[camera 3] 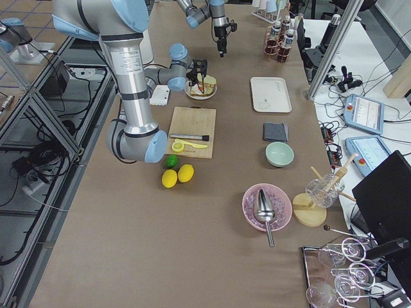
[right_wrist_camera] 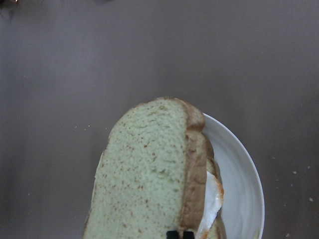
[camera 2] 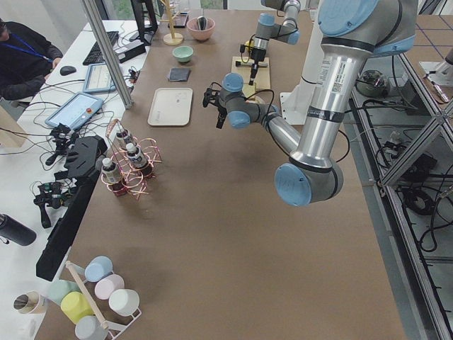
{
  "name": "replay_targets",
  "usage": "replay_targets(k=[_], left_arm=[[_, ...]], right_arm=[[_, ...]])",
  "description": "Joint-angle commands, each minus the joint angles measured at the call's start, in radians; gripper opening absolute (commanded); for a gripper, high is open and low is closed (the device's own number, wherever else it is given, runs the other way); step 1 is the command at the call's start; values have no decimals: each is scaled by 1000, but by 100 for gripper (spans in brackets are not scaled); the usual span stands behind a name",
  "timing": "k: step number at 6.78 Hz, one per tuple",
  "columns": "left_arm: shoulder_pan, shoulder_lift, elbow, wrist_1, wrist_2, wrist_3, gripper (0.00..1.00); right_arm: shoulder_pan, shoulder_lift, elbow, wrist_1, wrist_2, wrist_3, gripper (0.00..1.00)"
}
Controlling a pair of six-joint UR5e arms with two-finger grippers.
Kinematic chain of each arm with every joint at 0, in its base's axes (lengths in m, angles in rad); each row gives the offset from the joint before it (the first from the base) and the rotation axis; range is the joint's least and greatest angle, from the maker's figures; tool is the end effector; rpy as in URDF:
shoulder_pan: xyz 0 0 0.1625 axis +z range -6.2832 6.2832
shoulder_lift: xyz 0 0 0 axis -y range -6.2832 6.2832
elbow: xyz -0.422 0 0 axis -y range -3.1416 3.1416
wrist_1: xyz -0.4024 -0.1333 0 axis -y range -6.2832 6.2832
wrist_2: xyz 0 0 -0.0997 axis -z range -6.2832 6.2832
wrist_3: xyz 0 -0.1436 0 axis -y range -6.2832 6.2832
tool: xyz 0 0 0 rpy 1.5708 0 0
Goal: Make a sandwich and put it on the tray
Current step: 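Lay the bread slice over the fried egg and open the right gripper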
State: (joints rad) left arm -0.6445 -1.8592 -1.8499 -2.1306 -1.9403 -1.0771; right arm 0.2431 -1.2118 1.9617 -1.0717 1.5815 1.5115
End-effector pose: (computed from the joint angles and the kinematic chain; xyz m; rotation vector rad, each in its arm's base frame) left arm 0.4492 -0.4394 0.3182 0.3222 1.1138 0.0747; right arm -0.5608 -0.2748 0.2342 0.1792 -1.2376 0.1526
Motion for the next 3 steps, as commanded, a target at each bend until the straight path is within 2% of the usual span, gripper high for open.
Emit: replay_targets(k=[1,3], left_arm=[[-1,2,0,-2,0,-1,97],[-1,0,-2,-2,0,-9,97]], right_arm=[[-28,12,-35,7,-26,-85,0],[-50,11,-40,9,-55,-86,0]])
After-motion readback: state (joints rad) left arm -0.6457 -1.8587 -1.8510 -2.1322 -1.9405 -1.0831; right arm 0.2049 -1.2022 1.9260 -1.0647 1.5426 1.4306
